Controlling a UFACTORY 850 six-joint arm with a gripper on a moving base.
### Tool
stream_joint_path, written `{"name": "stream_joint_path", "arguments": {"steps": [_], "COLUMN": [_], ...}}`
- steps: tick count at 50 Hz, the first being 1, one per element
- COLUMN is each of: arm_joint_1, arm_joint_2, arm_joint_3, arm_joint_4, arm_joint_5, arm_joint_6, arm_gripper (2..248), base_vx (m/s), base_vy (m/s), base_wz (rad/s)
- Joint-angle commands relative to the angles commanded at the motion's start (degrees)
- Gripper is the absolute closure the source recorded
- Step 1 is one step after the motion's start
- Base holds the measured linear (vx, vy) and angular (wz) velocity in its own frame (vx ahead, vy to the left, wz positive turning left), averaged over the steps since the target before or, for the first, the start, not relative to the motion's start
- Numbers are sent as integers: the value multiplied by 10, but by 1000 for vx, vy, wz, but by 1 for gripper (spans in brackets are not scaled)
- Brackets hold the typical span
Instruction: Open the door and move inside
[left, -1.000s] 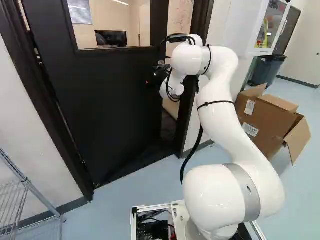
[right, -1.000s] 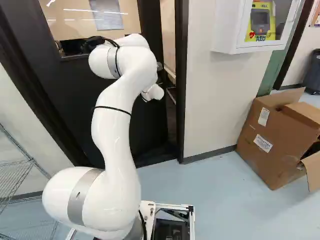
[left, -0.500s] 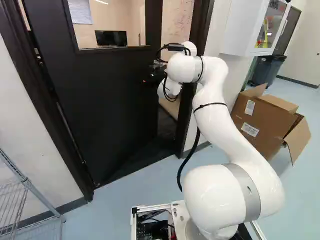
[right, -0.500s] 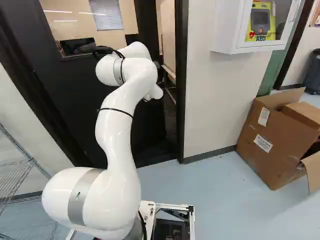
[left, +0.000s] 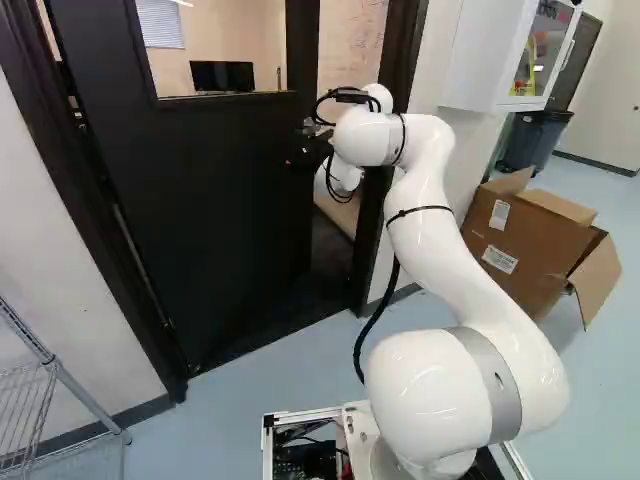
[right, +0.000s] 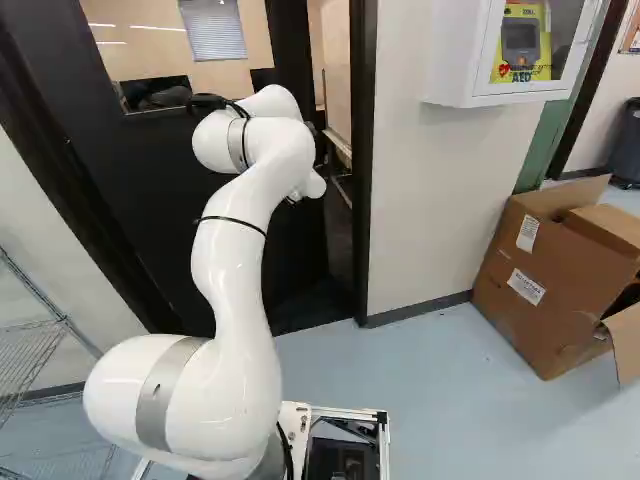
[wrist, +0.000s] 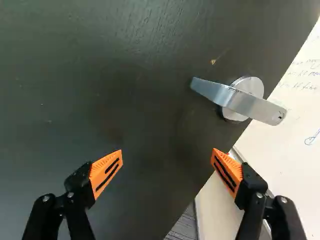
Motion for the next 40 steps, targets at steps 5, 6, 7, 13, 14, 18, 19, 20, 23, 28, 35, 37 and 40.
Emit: {"name": "stream_joint_path", "arguments": {"steps": [5,6,7,13,14,18,19,20,23,28,35,37,40], "arm_joint_1": [0,0,0,0,0,0,0,0,0,0,0,0,0], "arm_joint_2": [4,6,7,20,23,33,36,39,48,64,85,91,100], "arm_joint_3": [7,9,11,30,34,50,54,58,71,94,125,134,147], "arm_joint_4": [2,3,4,10,11,16,17,18,22,28,37,40,45], "arm_joint_5": [0,0,0,0,0,0,0,0,0,0,0,0,0], "arm_joint_6": [0,0,0,0,0,0,0,0,0,0,0,0,0], "arm_gripper": [3,3,3,3,3,3,3,3,3,3,3,3,3], "base_vx": [0,0,0,0,0,0,0,0,0,0,0,0,0], "base_vy": [0,0,0,0,0,0,0,0,0,0,0,0,0], "base_wz": [0,0,0,0,0,0,0,0,0,0,0,0,0]}}
